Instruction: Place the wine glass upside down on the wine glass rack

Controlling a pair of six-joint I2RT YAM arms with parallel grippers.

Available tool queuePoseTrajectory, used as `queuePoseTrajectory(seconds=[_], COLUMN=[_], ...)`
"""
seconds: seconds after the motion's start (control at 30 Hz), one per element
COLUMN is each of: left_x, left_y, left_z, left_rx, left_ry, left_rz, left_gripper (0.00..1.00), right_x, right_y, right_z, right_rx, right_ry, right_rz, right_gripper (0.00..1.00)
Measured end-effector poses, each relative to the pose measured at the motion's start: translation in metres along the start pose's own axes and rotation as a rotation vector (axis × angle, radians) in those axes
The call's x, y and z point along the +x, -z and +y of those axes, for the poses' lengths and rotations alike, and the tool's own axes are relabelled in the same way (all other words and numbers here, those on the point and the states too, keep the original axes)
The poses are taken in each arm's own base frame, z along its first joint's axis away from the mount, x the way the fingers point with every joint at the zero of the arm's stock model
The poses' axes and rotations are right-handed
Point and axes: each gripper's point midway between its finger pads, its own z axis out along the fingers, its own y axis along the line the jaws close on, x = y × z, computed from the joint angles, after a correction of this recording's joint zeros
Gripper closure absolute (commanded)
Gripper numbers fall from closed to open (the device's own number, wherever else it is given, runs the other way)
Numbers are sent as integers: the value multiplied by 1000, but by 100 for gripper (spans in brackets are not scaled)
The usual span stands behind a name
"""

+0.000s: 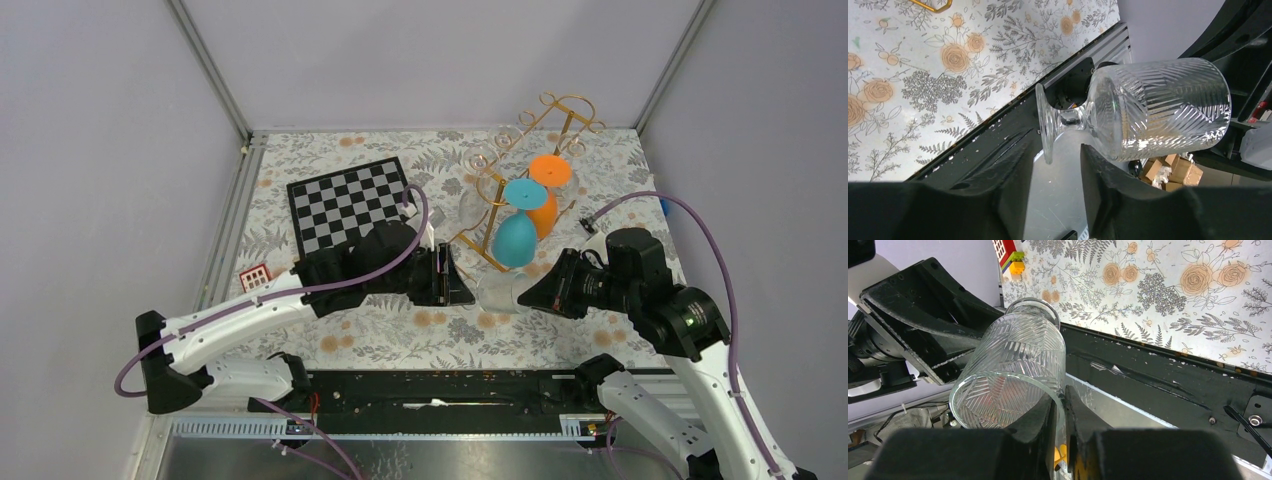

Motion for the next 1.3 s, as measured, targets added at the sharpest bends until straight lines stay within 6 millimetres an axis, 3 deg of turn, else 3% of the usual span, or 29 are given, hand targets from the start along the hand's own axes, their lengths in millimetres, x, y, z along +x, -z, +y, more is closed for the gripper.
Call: queuePoseTrajectory(seconds=[0.2, 0.37, 0.57, 0.63, 0.67, 0.7, 0.73, 1.0, 1.3], left_x=[-4, -3, -2, -2, -2, -2, -2, -4, -16], left_y=[-9, -12, -10, -11, -10, -11, -11, -8, 14], left_z=[-4, -2, -2, -2, -2, -2, -2, 3, 19], left_rx=[16, 11, 24, 29, 30, 33, 33, 19, -26], left_ry=[10, 18, 31, 34, 36, 38, 40, 43, 9], left_rz=[-11, -7, -13, -17, -18, -20, -23, -50, -157], left_gripper=[77, 100, 100, 100, 100, 100, 100, 100, 100], right_x=[0, -1, -4, -4, -4, -4, -4, -5, 2], right_y=[2, 2, 2, 2, 2, 2, 2, 5, 30], right_z=[2, 1, -2, -1, -1, -1, 1, 6, 14], right_rx=[-7, -1, 12, 10, 11, 11, 0, -27, -123], right_ry=[-6, -3, 1, 2, 2, 2, -2, 19, 111], right_rz=[-6, -16, -29, -31, -31, -30, -27, -49, -129], right_gripper=[100, 100, 91, 76, 31, 4, 1, 0, 0])
